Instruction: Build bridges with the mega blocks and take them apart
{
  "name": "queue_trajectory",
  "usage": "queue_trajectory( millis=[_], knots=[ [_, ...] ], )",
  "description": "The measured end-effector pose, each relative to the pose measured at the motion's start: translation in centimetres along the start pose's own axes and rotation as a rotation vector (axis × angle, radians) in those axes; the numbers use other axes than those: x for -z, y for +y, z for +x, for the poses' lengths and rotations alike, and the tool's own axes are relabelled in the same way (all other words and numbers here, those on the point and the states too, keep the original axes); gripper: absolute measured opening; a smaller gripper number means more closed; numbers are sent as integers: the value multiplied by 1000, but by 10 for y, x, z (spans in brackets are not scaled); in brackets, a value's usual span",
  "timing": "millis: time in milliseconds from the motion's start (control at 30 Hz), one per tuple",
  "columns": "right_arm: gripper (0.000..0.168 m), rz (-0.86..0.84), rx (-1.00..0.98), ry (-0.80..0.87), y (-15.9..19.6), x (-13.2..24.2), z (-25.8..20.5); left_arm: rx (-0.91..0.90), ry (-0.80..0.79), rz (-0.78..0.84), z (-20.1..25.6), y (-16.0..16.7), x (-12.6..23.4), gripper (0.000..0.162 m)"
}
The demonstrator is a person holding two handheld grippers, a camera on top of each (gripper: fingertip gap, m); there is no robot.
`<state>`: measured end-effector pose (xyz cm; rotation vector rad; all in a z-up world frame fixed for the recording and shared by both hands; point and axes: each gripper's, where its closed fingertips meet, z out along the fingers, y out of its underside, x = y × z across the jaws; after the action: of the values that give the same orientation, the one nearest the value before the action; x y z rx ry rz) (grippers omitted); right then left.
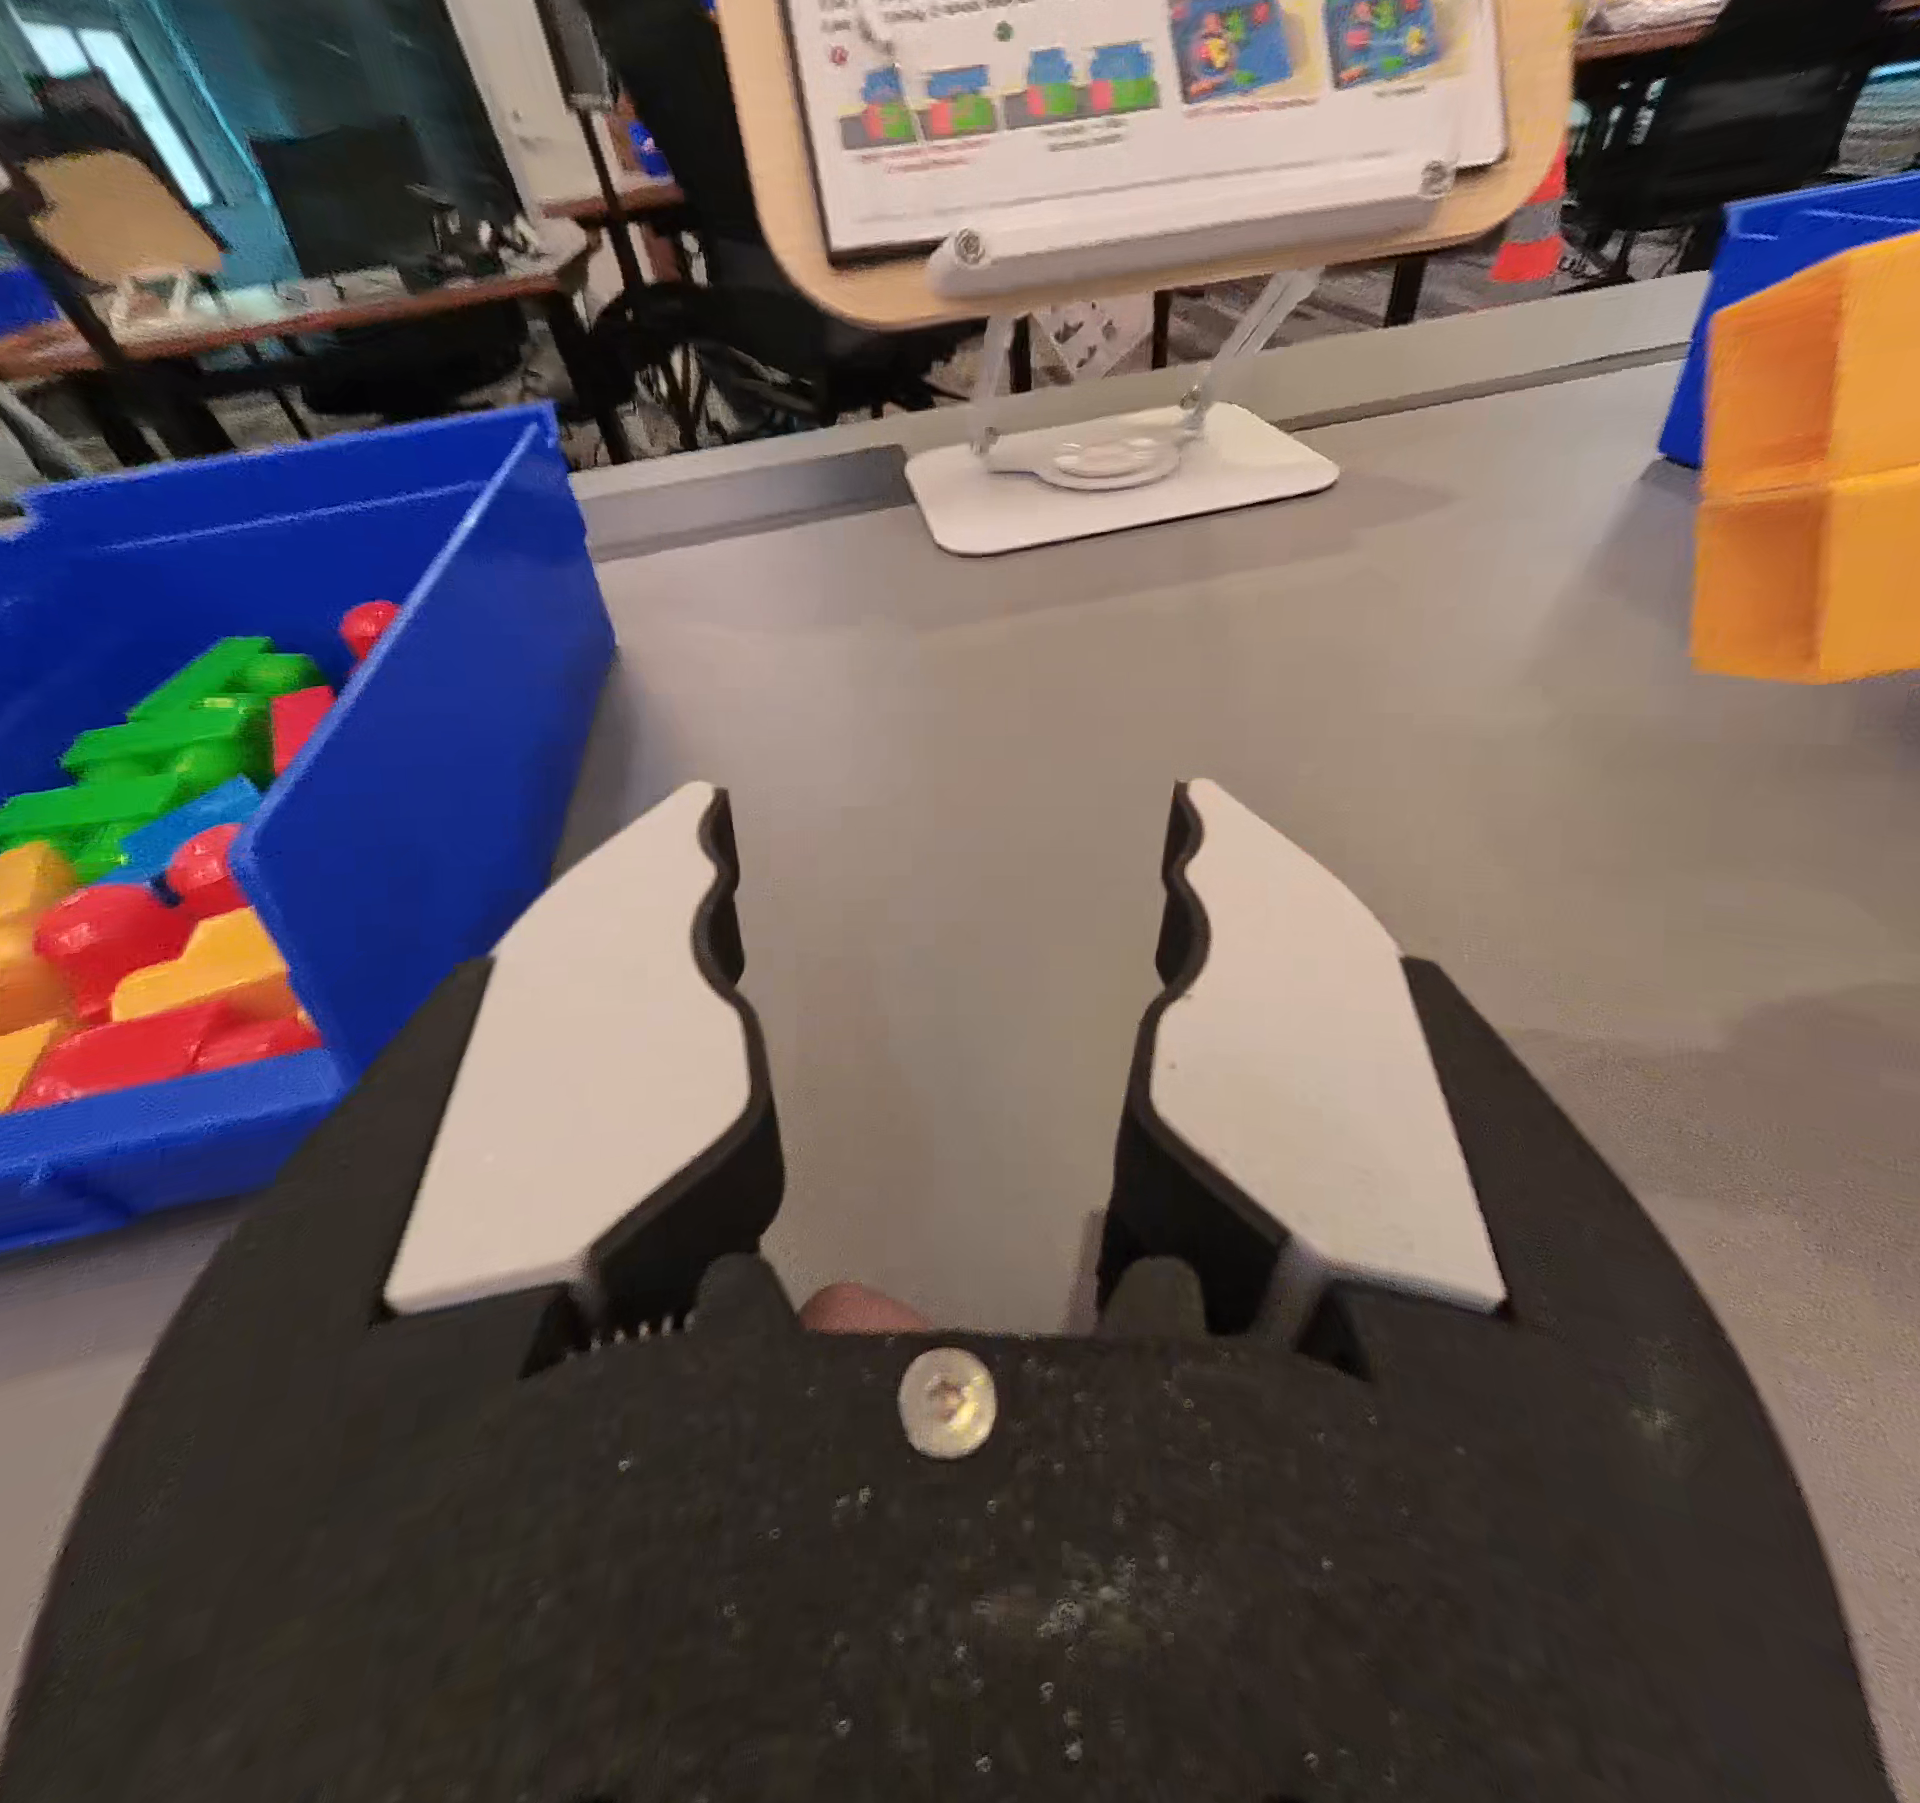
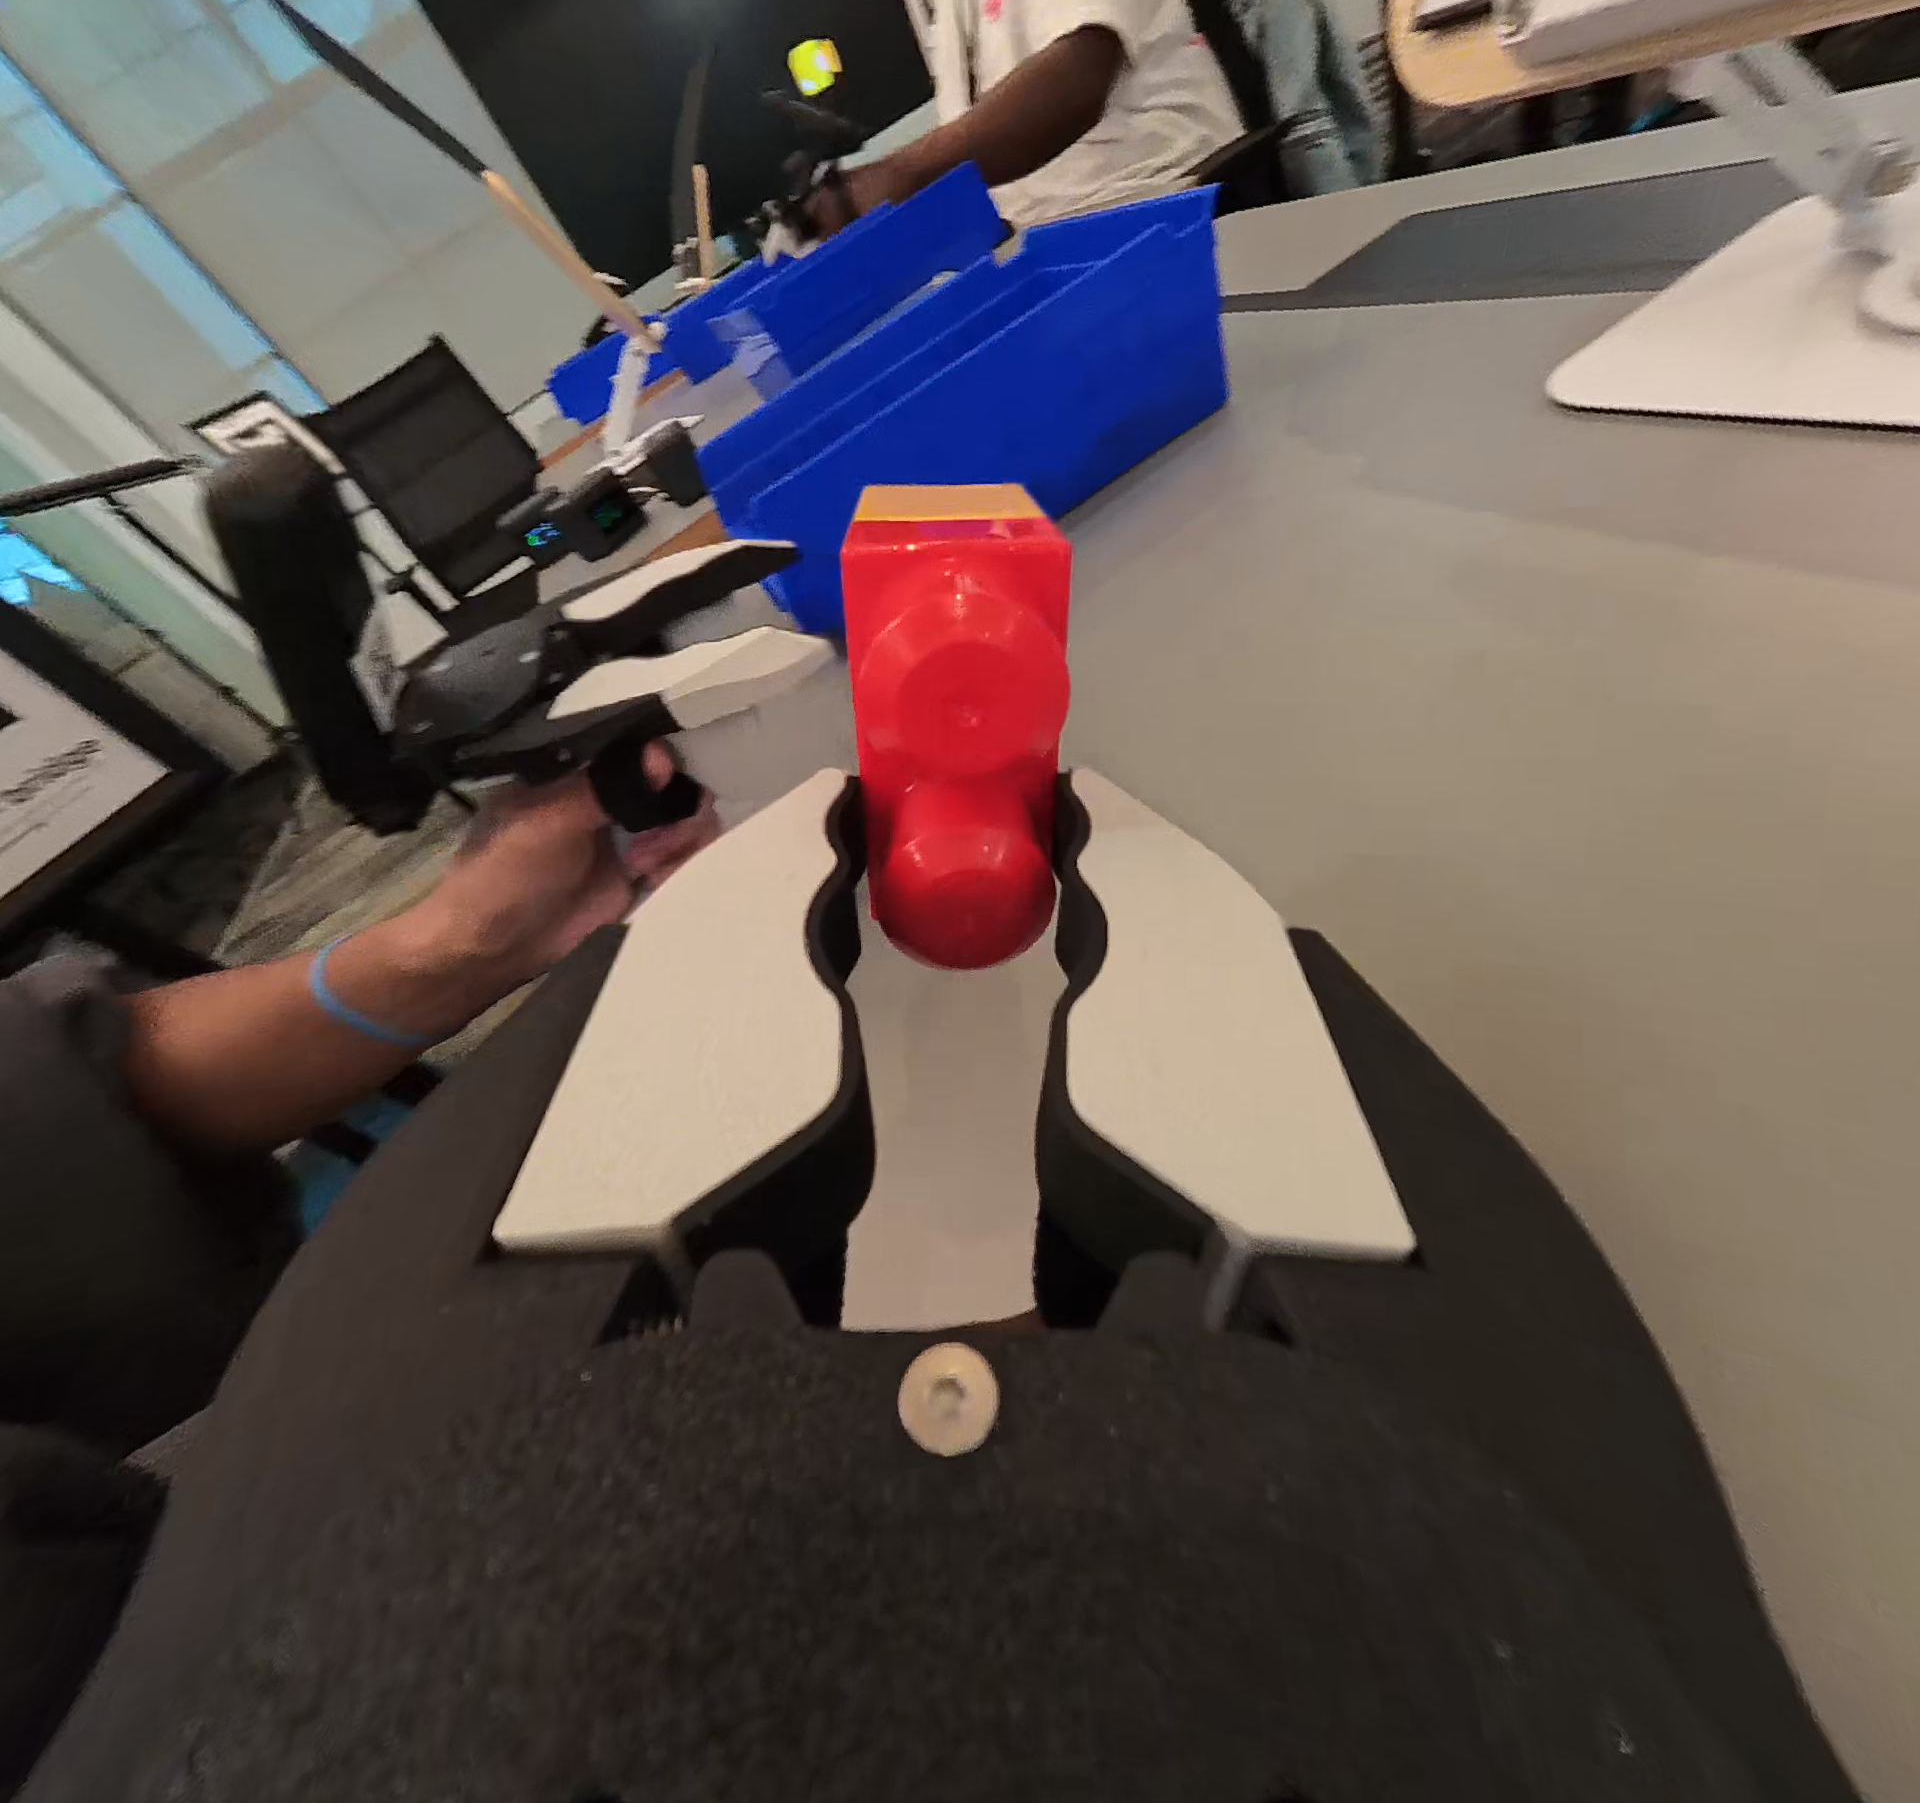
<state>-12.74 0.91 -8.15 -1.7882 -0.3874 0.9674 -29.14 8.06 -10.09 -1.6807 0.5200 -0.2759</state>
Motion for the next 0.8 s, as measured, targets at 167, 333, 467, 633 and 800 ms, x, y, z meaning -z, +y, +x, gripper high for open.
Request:
queue_trajectory(
  millis=[167,333,467,633,800],
  knots=[
    [35,39,77,211,-39,34,14,-7,14,88,12,-15,1,78],
    [34,-33,111,757,-133,158,93,92,43,117,5,-16,1,75],
    [35,-368,-97,986,-143,210,199,151,77,111,2,-15,0,73],
    [34,-758,-321,1082,-97,212,286,151,98,89,5,-13,-3,72],
    [35,-904,-426,1139,-71,208,315,142,105,87,6,-13,-3,72]
  ],
)
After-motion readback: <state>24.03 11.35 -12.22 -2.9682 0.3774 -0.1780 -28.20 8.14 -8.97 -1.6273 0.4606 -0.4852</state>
